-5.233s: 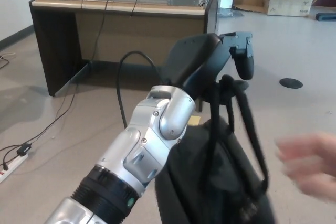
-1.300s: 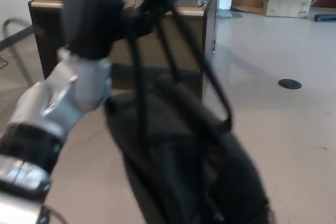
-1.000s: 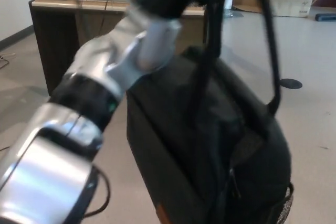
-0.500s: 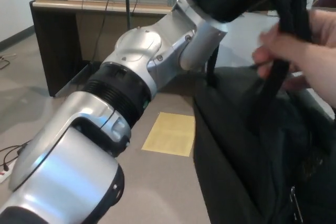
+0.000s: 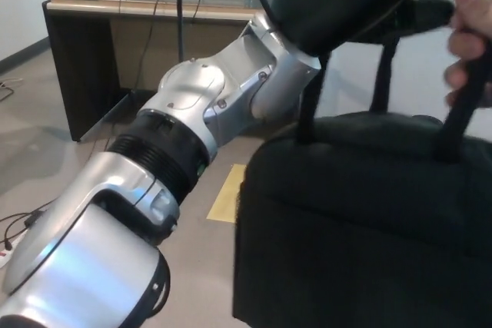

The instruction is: A person hands over a black lunchbag to the robot and the robot uses its left hand to grab the strips of the lunchbag, the gives it back to the person.

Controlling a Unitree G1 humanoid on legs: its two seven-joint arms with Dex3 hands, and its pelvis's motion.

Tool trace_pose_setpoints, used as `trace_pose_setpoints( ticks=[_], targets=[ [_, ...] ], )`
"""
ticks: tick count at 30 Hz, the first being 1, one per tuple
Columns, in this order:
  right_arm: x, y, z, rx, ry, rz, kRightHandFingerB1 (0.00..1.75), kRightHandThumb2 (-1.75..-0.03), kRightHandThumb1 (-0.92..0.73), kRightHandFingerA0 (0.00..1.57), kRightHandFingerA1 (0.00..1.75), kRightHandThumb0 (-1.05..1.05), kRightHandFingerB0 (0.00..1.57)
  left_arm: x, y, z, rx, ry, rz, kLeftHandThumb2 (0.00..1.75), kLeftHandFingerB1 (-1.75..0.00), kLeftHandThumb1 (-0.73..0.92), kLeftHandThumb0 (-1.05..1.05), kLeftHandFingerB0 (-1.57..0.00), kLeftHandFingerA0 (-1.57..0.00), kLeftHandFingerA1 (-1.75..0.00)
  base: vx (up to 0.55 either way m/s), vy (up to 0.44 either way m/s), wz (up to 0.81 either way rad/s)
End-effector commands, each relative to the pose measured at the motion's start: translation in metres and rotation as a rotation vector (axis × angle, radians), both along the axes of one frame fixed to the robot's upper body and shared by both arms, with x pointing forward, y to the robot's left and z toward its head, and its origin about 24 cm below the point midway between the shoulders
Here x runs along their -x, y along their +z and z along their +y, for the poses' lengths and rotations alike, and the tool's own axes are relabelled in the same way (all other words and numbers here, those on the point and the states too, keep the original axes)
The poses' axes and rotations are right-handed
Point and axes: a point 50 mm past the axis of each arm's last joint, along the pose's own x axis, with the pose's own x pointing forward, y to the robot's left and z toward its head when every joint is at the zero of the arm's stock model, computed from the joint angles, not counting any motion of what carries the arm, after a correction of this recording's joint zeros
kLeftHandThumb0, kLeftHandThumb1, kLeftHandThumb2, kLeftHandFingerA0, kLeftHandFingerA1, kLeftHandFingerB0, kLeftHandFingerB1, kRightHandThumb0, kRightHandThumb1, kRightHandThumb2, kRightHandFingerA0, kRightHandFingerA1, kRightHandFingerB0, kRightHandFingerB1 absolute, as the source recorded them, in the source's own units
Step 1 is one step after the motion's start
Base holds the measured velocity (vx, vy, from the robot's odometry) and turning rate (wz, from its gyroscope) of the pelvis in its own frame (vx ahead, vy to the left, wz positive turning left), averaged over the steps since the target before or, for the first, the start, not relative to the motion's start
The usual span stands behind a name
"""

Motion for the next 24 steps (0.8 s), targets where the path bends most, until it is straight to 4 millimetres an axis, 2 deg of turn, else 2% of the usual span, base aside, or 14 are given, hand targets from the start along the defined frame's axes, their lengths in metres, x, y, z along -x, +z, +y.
trace_pose_setpoints(
  ticks=[1, 8, 13, 15, 19, 20, 21, 23, 24],
  targets=[
    [-0.003, 0.004, -0.006, 0.019, -0.006, -0.003, 0.44, -0.6, -0.66, 0.44, 0.43, -0.5, 0.54, -0.003, 0.0, 0.02, -0.186, 0.119, 0.252, 0.61, 0.0, 0.68, -0.98, 0.0, 0.0, 0.0, 0.0, 0.0, 0.0],
    [-0.002, 0.002, -0.006, -0.002, -0.015, 0.01, 0.44, -0.59, -0.66, 0.44, 0.43, -0.49, 0.55, 0.01, 0.006, 0.038, -0.175, 0.09, 0.309, 0.58, 0.0, 0.61, -0.98, 0.0, 0.0, 0.0, 0.0, 0.0, 0.0],
    [0.0, 0.0, -0.005, 0.014, -0.009, 0.017, 0.45, -0.59, -0.66, 0.44, 0.43, -0.48, 0.55, 0.016, 0.007, 0.057, -0.143, 0.104, 0.312, 0.6, 0.0, 0.63, -1.01, 0.0, 0.0, 0.0, 0.0, 0.0, 0.0],
    [0.0, 0.0, -0.005, 0.003, -0.016, 0.016, 0.45, -0.59, -0.65, 0.44, 0.43, -0.46, 0.55, 0.017, 0.004, 0.083, -0.102, 0.131, 0.333, 0.6, 0.0, 0.62, -0.99, 0.0, 0.0, 0.0, 0.0, 0.0, 0.0],
    [-0.001, 0.0, -0.006, 0.012, -0.017, 0.014, 0.45, -0.59, -0.64, 0.45, 0.43, -0.46, 0.56, 0.018, -0.005, 0.107, -0.061, 0.168, 0.351, 0.58, 0.0, 0.63, -0.96, 0.0, 0.0, 0.0, 0.0, 0.0, 0.0],
    [-0.002, 0.001, -0.006, 0.008, -0.021, 0.012, 0.45, -0.59, -0.64, 0.45, 0.43, -0.47, 0.57, 0.018, -0.016, 0.13, -0.033, 0.186, 0.368, 0.6, 0.0, 0.6, -0.95, 0.0, 0.0, 0.0, 0.0, 0.0, 0.0],
    [-0.002, 0.001, -0.006, -0.001, -0.026, 0.013, 0.45, -0.59, -0.64, 0.44, 0.43, -0.47, 0.56, 0.019, -0.022, 0.14, -0.02, 0.197, 0.392, 0.59, 0.0, 0.59, -0.93, 0.0, 0.0, 0.0, 0.0, 0.0, 0.0],
    [0.0, 0.0, -0.007, -0.012, -0.029, 0.012, 0.45, -0.58, -0.64, 0.44, 0.43, -0.46, 0.56, 0.022, -0.048, 0.171, 0.02, 0.262, 0.443, 0.6, 0.0, 0.62, -0.92, 0.0, 0.0, 0.0, 0.0, 0.0, 0.0],
    [0.0, 0.001, -0.007, -0.003, -0.028, 0.014, 0.45, -0.58, -0.65, 0.44, 0.42, -0.47, 0.56, 0.025, -0.064, 0.183, 0.032, 0.278, 0.469, 0.91, -0.01, 0.5, -0.88, 0.0, 0.0, 0.0, 0.0, 0.0, 0.0]
  ],
)
